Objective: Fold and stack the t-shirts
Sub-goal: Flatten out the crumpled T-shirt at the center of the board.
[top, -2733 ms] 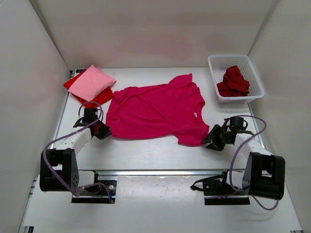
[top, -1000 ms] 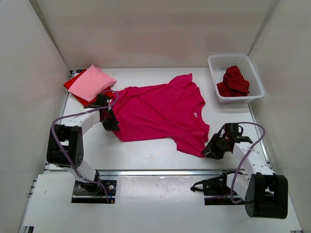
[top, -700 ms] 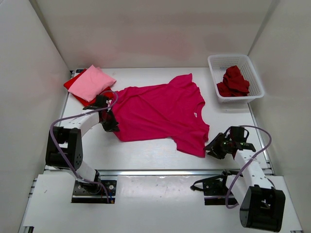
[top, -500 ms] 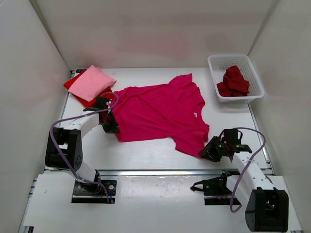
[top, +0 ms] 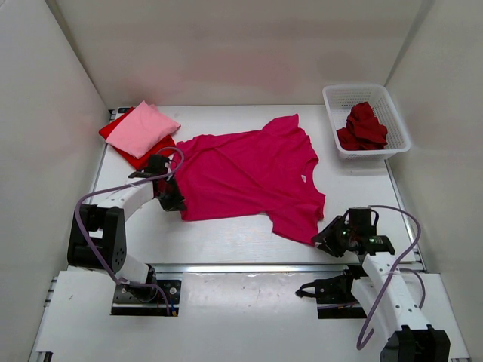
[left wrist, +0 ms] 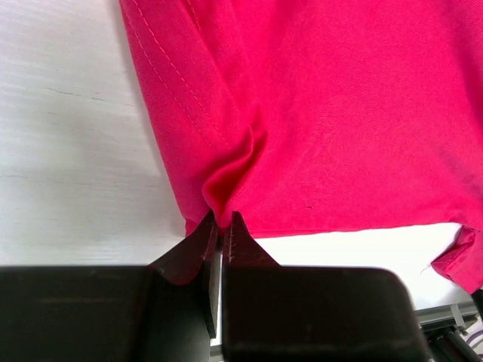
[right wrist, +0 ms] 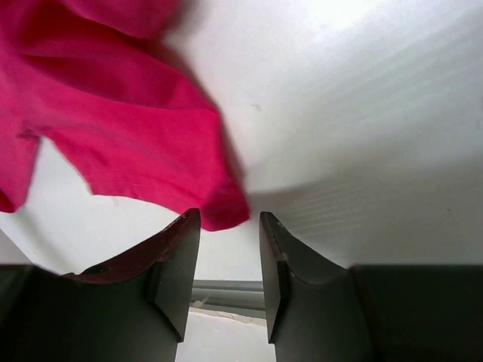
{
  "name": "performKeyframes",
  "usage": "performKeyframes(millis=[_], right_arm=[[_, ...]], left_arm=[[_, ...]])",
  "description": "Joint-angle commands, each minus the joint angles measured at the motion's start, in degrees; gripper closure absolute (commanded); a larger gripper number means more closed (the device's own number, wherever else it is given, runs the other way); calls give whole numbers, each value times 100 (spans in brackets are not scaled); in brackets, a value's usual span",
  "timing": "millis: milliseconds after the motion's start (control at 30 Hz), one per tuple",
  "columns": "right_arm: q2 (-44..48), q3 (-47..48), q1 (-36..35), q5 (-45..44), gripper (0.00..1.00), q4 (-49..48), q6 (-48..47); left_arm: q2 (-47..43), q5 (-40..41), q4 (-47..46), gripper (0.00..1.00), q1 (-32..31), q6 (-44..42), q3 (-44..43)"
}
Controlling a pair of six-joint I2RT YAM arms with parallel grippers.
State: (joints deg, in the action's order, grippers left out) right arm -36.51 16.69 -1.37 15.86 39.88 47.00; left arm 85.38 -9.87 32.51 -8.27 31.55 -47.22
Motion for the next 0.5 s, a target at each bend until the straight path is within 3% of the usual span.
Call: performKeyframes(millis=[0, 200, 300, 467], right_arm=[[-302, -245, 127, 136, 66, -120, 47], [-558, -446, 128, 312, 72, -541, 45], [-672, -596, 128, 453, 85, -955, 203], [-866, -316, 128, 217, 98, -965, -59]], left_arm=[[-224, -121, -105, 100, -60, 18, 46], [-250, -103, -105, 100, -96, -8, 116], [-338, -50, -148, 100, -87, -26, 265], [-487, 11, -131, 100, -69, 53, 415]])
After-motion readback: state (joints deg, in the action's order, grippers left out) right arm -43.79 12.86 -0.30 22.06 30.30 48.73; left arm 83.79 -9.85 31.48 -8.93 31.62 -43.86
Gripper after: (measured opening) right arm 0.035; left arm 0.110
